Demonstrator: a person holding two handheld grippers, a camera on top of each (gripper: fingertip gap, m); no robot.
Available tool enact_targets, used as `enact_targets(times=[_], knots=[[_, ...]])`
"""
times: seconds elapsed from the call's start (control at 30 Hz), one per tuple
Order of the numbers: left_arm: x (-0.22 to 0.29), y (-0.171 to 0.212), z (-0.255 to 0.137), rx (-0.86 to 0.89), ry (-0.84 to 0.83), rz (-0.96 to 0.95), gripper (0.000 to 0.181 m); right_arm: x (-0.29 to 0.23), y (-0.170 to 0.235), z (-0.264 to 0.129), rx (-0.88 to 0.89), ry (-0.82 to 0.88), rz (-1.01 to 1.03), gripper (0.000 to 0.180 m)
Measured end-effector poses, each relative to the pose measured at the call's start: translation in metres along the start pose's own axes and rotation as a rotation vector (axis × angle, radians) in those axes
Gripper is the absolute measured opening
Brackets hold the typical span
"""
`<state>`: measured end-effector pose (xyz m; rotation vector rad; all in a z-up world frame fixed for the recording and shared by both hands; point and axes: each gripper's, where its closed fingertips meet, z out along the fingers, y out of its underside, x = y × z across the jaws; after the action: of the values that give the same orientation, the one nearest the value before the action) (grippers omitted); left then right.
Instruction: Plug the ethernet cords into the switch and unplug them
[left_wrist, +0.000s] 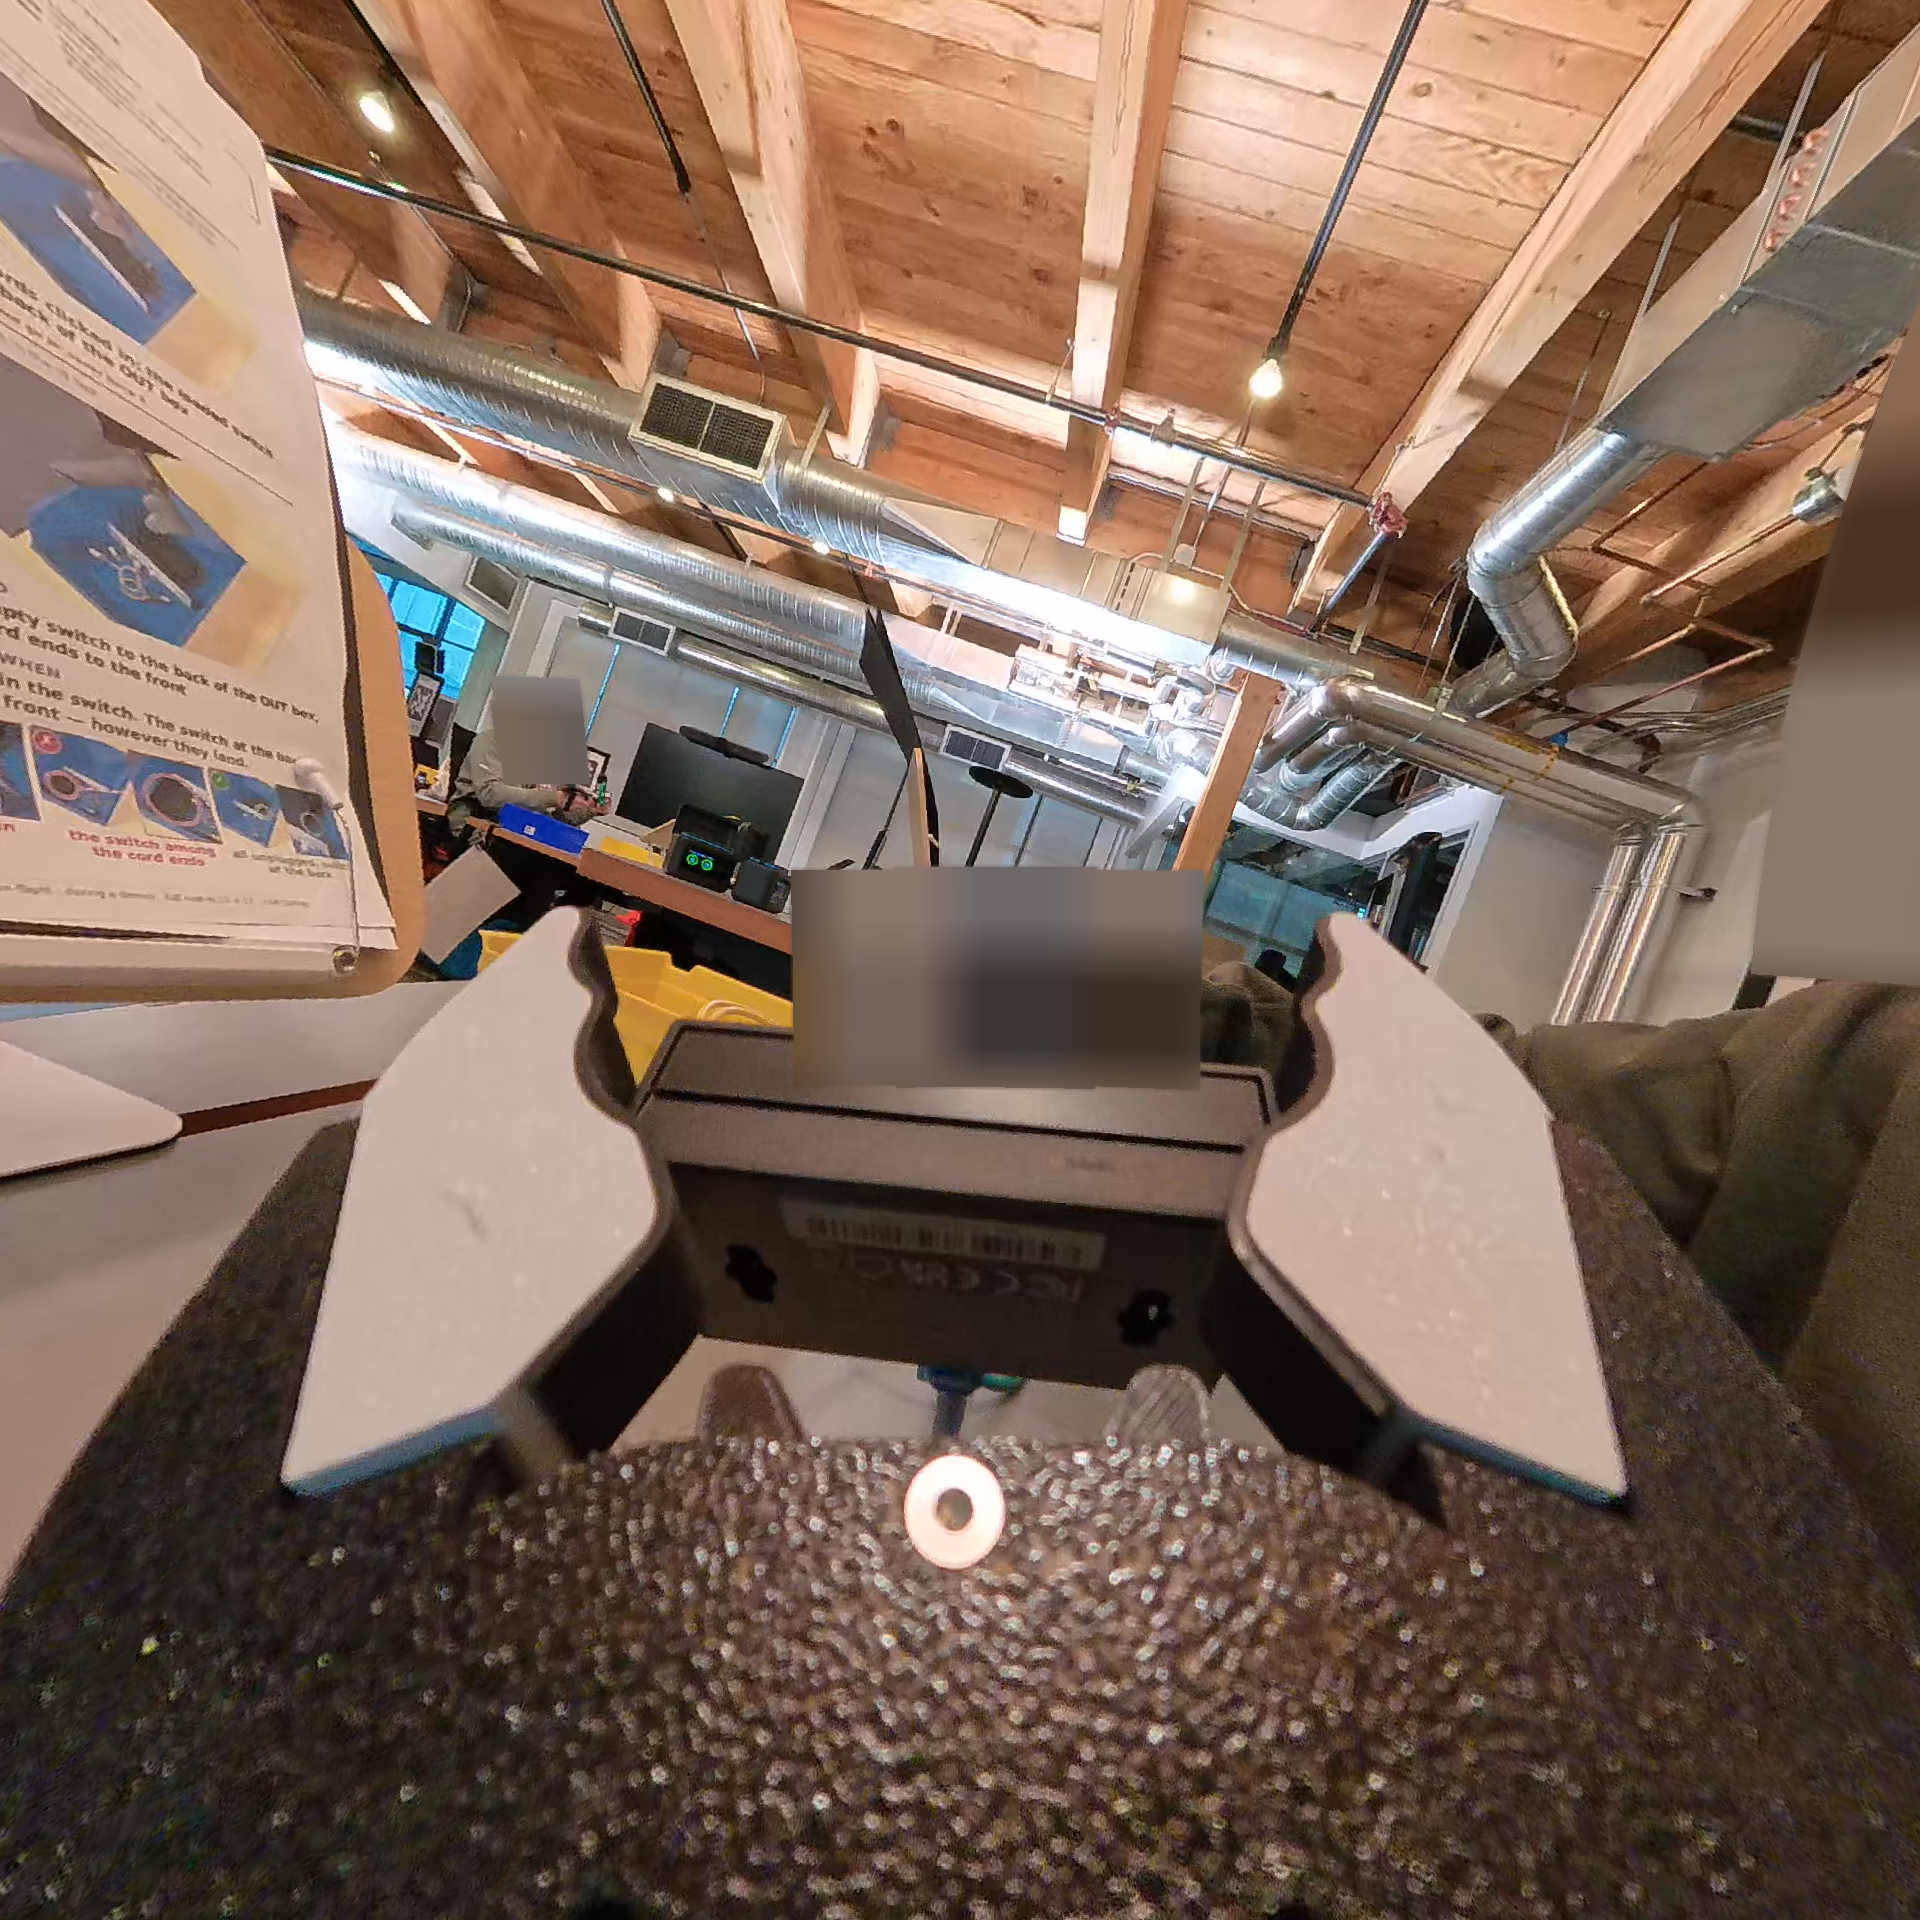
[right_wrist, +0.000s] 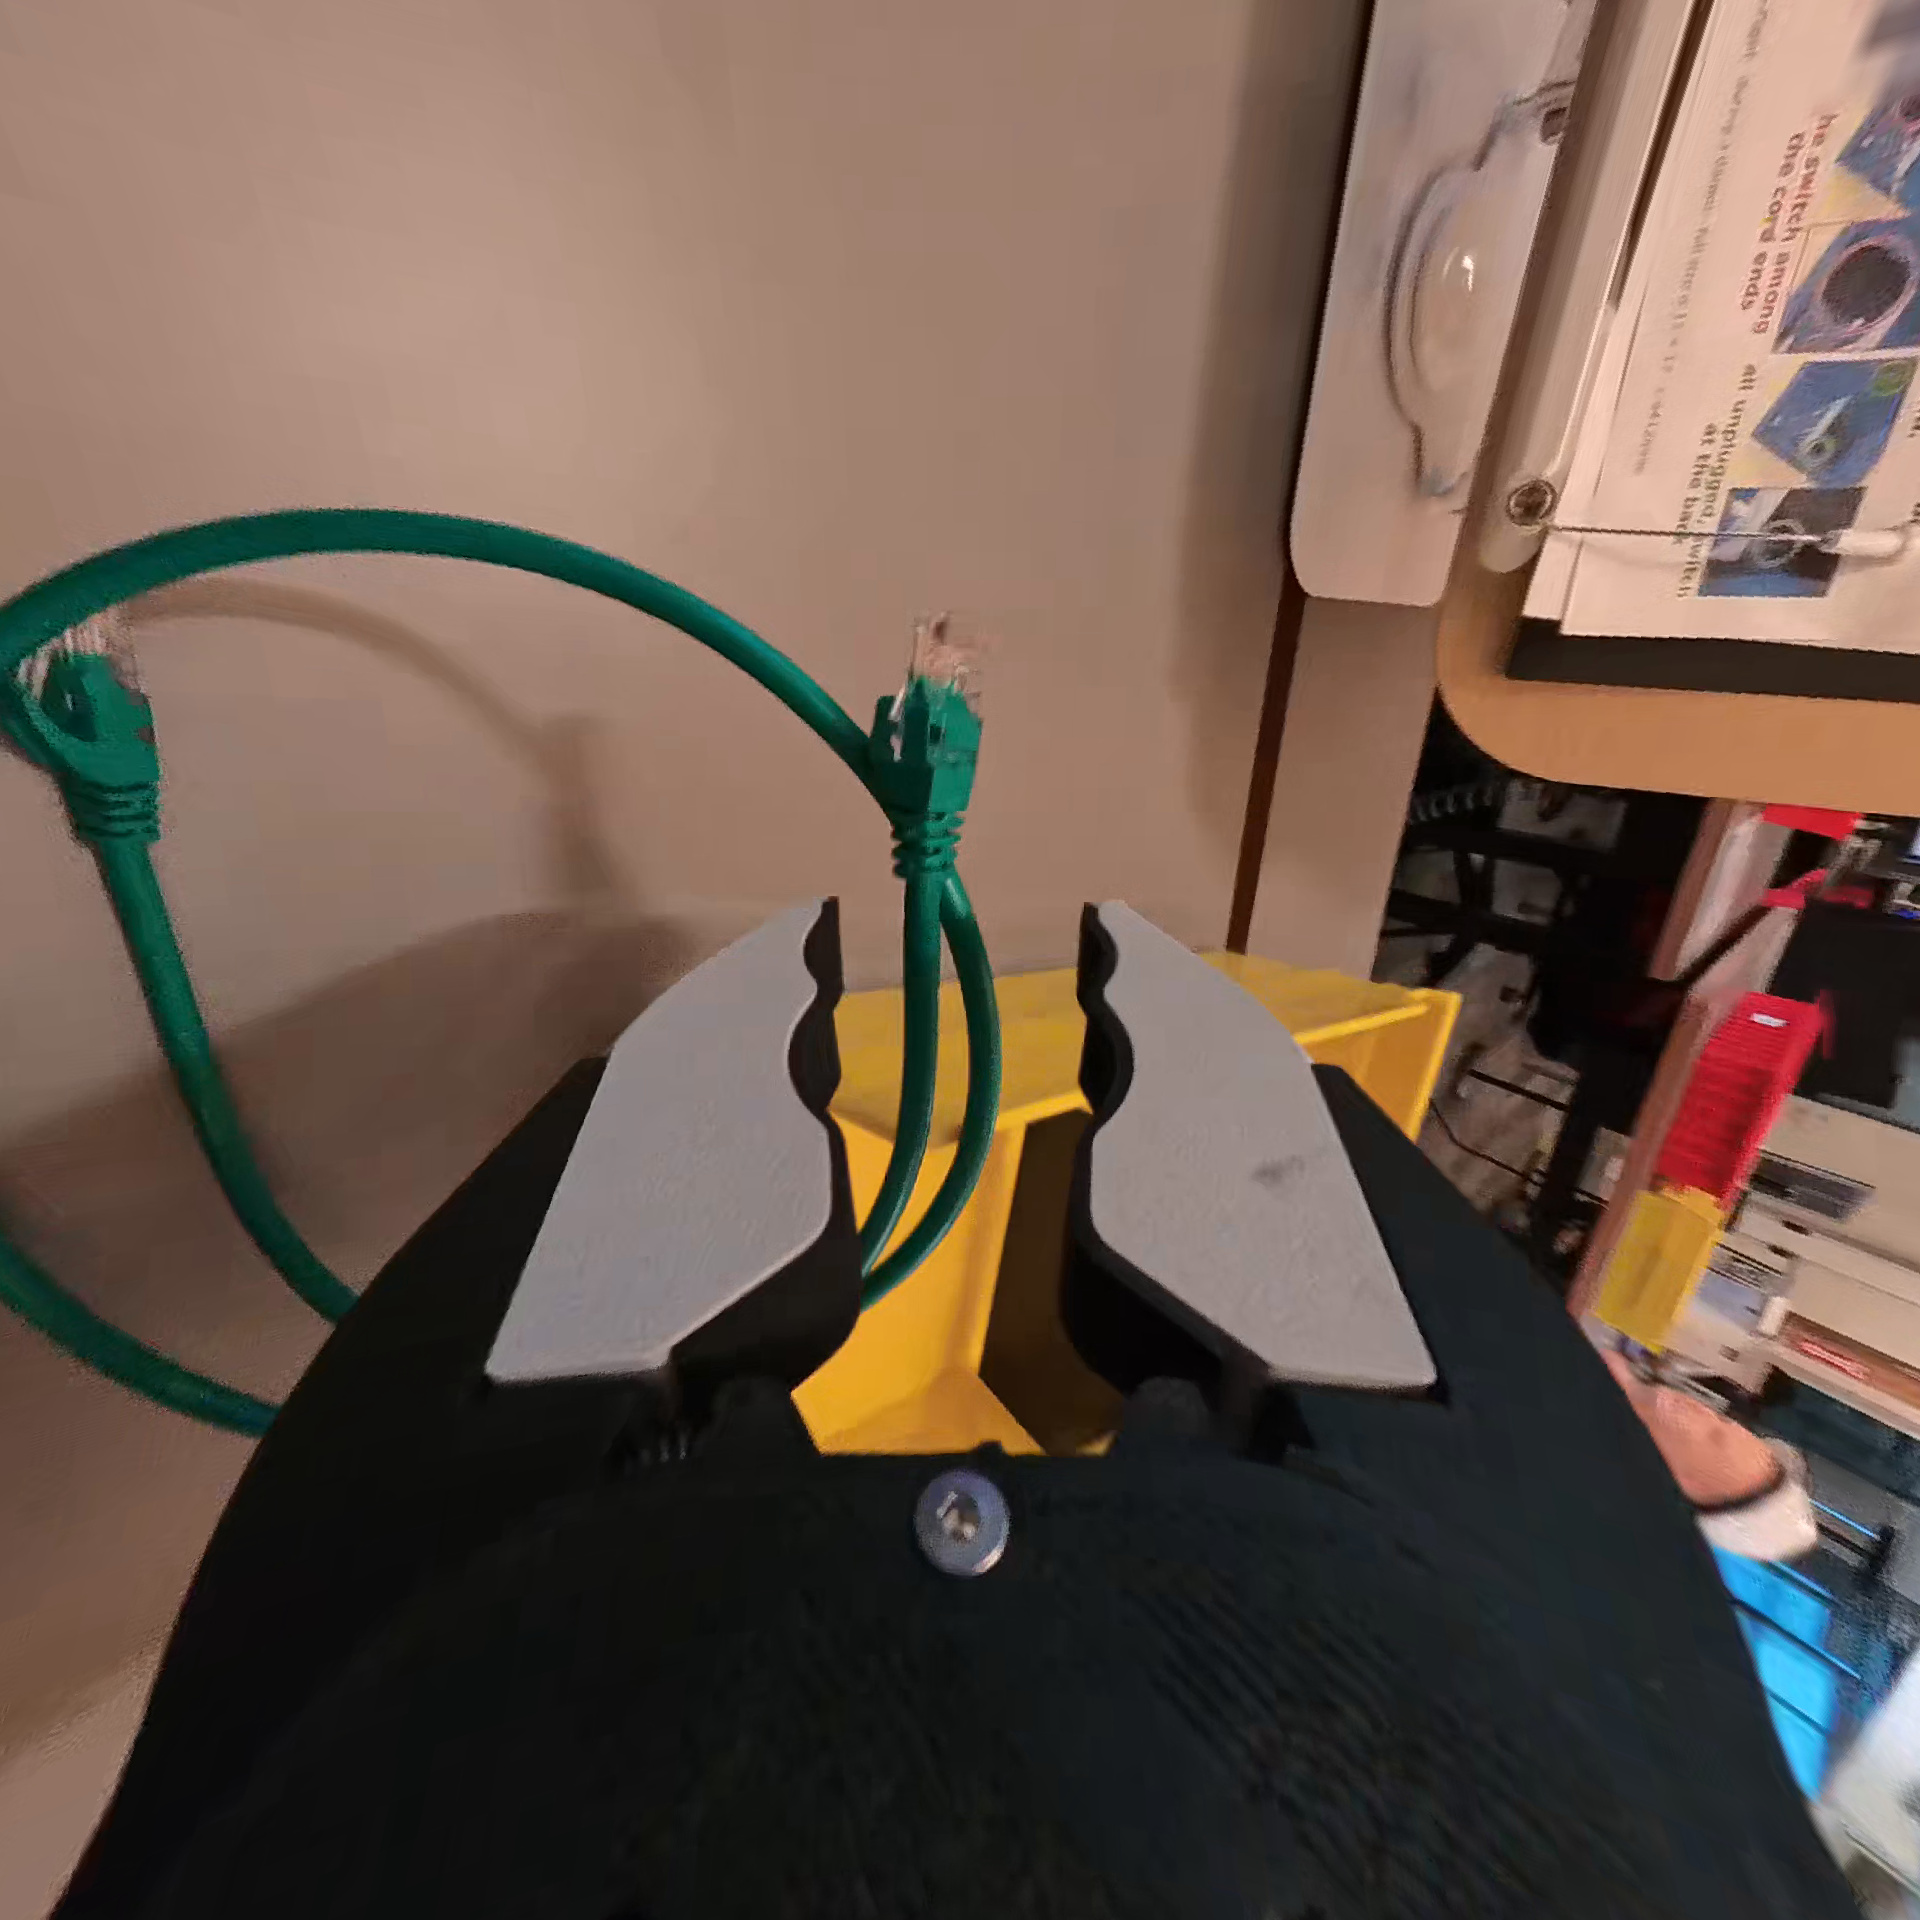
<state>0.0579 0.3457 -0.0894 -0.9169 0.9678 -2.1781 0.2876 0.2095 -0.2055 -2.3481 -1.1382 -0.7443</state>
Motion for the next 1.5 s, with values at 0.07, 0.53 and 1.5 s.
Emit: enact_targets(times=[0.07,0.53,1.5], knots=[[0.000,0.002,0.000,-0.003,0.010,-0.010,0.121,0.004,-0.003,0.002,0.039,-0.035,0.019,0.015],[0.005,0.006,0.003,-0.016,0.047,-0.025,0.121,-0.012,0.018,0.012,-0.069,-0.206,-0.048,0.004],[-0.014,0.063,-0.001,-0.378,-0.092,0.245,0.037,0.101,0.165,-0.060,-0.380,0.201,0.197,0.001]])
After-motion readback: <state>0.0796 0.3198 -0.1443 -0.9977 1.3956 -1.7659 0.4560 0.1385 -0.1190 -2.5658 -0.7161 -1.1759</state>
